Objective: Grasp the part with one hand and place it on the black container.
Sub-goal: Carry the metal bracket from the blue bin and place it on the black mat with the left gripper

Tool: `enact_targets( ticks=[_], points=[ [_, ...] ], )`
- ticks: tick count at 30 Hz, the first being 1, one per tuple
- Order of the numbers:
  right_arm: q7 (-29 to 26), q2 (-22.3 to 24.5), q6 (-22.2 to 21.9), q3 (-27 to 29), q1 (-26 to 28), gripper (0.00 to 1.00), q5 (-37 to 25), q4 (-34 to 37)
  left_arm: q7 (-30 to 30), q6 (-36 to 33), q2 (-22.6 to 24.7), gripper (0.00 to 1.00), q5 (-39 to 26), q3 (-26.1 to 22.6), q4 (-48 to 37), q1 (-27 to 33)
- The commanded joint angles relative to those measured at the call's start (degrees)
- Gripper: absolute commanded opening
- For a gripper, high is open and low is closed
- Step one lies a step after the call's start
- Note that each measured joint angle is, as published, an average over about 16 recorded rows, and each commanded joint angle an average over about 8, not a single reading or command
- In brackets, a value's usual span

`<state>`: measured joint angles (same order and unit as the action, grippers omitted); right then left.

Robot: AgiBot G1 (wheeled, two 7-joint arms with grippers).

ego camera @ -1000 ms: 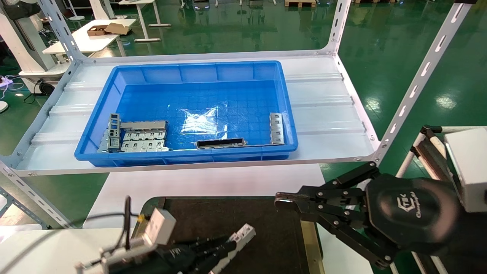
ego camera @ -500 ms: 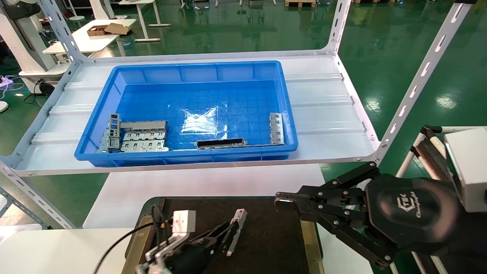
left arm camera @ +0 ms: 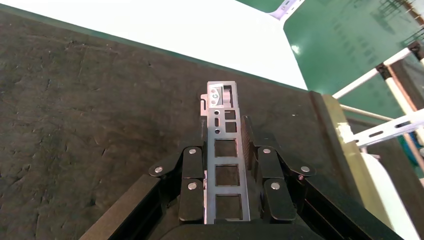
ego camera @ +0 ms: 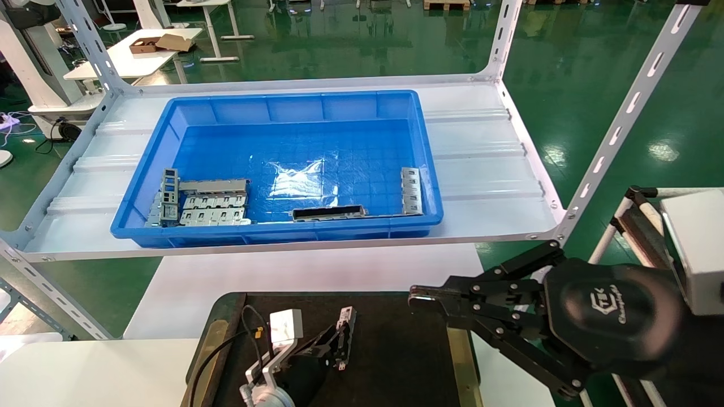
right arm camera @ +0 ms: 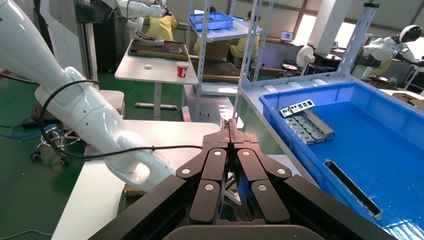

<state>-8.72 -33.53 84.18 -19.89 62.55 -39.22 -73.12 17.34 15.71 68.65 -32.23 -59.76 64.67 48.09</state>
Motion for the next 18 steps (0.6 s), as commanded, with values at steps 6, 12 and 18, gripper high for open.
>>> enact_targets(
  ticks=[6,12,18],
  points=[
    [0.00,0.00,0.00,-0.01,0.00,0.00,0.01,0.00,0.76,-0.82,3.45,0.00,-3.23,2.37,-4.49,-0.37],
    [0.01,0.01,-0.01,-0.01,0.00,0.00,0.01,0.00,1.58,-1.53,6.03,0.00,-5.80,4.27,-8.13,-0.82],
    [0.01,0.01,-0.01,-0.02,0.01,0.16,0.01,0.00,2.55,-2.60,7.40,0.22,-8.01,5.84,-10.76,-1.33]
  ],
)
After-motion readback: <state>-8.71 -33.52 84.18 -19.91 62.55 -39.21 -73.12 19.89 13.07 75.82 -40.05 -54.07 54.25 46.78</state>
